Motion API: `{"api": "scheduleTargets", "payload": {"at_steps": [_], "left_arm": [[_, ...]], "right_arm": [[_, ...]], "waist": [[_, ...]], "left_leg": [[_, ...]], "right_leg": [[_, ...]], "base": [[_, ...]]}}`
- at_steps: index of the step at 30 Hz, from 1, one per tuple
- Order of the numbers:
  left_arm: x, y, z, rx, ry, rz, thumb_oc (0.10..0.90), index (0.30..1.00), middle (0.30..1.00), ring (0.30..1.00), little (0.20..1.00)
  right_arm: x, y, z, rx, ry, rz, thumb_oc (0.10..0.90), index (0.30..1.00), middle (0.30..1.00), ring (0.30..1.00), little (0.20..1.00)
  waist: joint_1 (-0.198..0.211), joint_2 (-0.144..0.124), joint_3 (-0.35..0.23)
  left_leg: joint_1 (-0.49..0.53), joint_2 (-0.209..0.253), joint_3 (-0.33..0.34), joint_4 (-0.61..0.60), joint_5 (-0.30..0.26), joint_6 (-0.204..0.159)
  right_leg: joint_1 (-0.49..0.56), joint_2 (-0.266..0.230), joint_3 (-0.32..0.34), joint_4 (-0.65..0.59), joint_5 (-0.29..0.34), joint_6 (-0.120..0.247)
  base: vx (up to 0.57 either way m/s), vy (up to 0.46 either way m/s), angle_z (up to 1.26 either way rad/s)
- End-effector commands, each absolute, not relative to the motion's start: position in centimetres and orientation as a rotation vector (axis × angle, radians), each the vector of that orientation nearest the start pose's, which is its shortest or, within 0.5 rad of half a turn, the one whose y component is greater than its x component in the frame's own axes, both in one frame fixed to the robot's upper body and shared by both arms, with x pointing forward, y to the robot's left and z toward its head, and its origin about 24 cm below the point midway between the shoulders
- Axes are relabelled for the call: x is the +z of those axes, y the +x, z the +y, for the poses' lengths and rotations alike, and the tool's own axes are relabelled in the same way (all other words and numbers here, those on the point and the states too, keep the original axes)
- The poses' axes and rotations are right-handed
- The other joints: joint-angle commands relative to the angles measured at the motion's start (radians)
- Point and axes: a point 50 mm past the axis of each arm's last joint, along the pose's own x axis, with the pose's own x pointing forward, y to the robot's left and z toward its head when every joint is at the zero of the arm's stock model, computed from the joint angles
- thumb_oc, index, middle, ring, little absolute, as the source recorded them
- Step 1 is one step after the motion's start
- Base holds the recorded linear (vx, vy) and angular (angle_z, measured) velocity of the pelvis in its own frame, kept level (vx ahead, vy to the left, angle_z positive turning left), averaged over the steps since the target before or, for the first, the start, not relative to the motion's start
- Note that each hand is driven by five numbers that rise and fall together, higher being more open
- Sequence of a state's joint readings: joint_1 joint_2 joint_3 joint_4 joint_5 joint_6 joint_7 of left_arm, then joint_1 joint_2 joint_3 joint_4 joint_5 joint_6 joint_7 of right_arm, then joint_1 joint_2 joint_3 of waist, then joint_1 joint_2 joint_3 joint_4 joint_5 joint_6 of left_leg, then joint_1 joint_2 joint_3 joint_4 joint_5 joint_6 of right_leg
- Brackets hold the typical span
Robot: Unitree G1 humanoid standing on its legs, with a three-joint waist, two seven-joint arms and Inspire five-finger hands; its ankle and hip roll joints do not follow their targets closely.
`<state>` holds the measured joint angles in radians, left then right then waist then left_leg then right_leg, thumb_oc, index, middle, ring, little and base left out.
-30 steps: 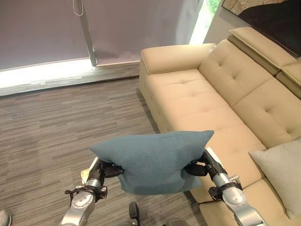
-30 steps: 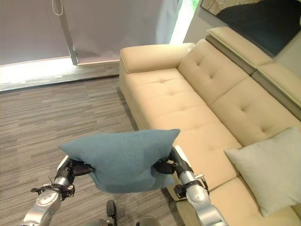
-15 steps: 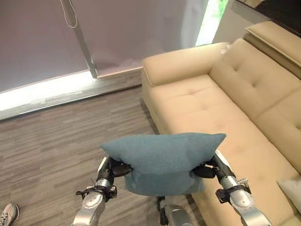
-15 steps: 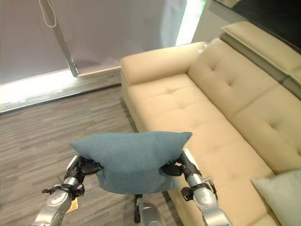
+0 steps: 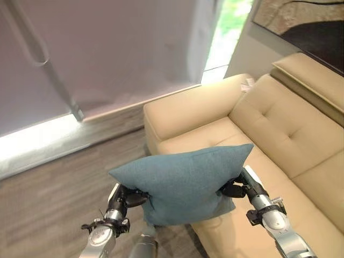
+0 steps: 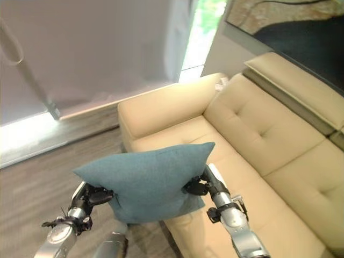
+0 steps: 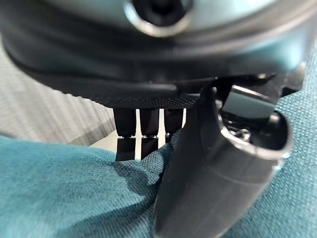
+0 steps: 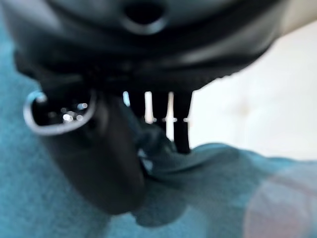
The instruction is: Pick up all the scattered cushions and arrange them neatly on the sofa.
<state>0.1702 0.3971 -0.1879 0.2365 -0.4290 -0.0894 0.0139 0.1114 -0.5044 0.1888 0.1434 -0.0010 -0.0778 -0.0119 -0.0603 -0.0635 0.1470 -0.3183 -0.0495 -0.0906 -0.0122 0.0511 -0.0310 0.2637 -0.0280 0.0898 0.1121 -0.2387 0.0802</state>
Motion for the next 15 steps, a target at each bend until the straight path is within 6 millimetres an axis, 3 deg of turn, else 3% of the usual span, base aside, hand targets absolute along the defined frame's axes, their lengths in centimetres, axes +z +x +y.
{"api": "scheduleTargets", "payload": {"at_steps": [1,5,7,8,9,10,12,14,15], "left_arm": [[4.0,23.8,16.8,-0.258,-0.061,-0.056,0.4,0.3,0.3,0.3,0.3],[4.2,24.1,17.4,-0.238,-0.037,-0.057,0.4,0.3,0.3,0.3,0.3],[4.2,24.1,17.6,-0.229,-0.032,-0.058,0.4,0.3,0.3,0.3,0.3],[4.2,24.0,17.8,-0.221,-0.029,-0.059,0.4,0.3,0.3,0.3,0.3],[4.2,23.8,18.3,-0.193,-0.042,-0.061,0.4,0.3,0.3,0.3,0.3],[4.2,23.8,18.3,-0.192,-0.042,-0.061,0.4,0.3,0.3,0.3,0.3],[4.1,23.6,18.6,-0.168,-0.071,-0.062,0.4,0.3,0.3,0.3,0.3],[4.2,23.6,18.6,-0.157,-0.083,-0.066,0.4,0.3,0.3,0.3,0.3],[4.2,23.6,18.6,-0.156,-0.084,-0.067,0.4,0.3,0.3,0.3,0.3]], "right_arm": [[7.0,25.1,-18.4,0.231,-0.44,-0.194,0.4,0.3,0.3,0.3,0.3],[7.2,25.3,-17.8,0.242,-0.425,-0.206,0.4,0.3,0.3,0.3,0.3],[7.2,25.4,-17.5,0.249,-0.415,-0.211,0.4,0.3,0.3,0.3,0.3],[7.2,25.3,-17.3,0.254,-0.4,-0.216,0.4,0.3,0.3,0.3,0.3],[7.3,25.4,-16.5,0.281,-0.387,-0.227,0.4,0.3,0.3,0.3,0.3],[7.4,25.4,-16.5,0.281,-0.387,-0.227,0.4,0.3,0.3,0.3,0.3],[7.9,25.9,-15.8,0.305,-0.385,-0.253,0.4,0.3,0.3,0.3,0.3],[8.3,26.1,-15.5,0.313,-0.383,-0.272,0.4,0.3,0.3,0.3,0.3],[8.3,26.1,-15.5,0.314,-0.383,-0.272,0.4,0.3,0.3,0.3,0.3]], "waist": [[0.029,-0.03,-0.076],[0.009,-0.023,-0.065],[0.009,-0.017,-0.06],[0.011,-0.012,-0.058],[0.023,-0.004,-0.059],[0.022,-0.002,-0.061],[0.036,0.008,-0.073],[0.036,0.014,-0.076],[0.036,0.017,-0.076]], "left_leg": [[0.139,0.07,0.095,0.07,0.005,-0.024],[0.191,0.076,0.182,0.086,-0.05,0.023],[0.199,0.081,0.203,0.091,-0.06,0.03],[0.214,0.086,0.229,0.091,-0.073,0.031],[0.247,0.1,0.287,0.083,-0.092,0.025],[0.244,0.102,0.287,0.081,-0.089,0.024],[0.296,0.122,0.381,0.046,-0.099,0.01],[0.331,0.133,0.413,0.027,-0.122,-0.001],[0.335,0.136,0.412,0.025,-0.127,-0.004]], "right_leg": [[-0.21,0.03,-0.026,0.03,0.131,0.008],[-0.33,0.005,-0.016,0.235,0.214,0.076],[-0.353,-0.01,-0.046,0.262,0.225,0.08],[-0.369,-0.035,-0.098,0.263,0.221,0.079],[-0.364,-0.107,-0.252,0.212,0.195,0.071],[-0.365,-0.105,-0.253,0.208,0.2,0.07],[-0.378,-0.144,-0.443,0.114,0.205,0.054],[-0.417,-0.155,-0.522,0.074,0.218,0.067],[-0.415,-0.151,-0.522,0.073,0.214,0.069]], "base": [[0.16,0.133,-0.68],[0.11,0.128,-0.89],[0.02,0.089,-1.1],[0.06,0.113,-0.2],[0.05,0.077,-0.45],[0.04,0.037,-1.22],[0.11,0.002,-1.94],[0.16,-0.034,-1.23],[0.14,-0.087,-0.92]]}}
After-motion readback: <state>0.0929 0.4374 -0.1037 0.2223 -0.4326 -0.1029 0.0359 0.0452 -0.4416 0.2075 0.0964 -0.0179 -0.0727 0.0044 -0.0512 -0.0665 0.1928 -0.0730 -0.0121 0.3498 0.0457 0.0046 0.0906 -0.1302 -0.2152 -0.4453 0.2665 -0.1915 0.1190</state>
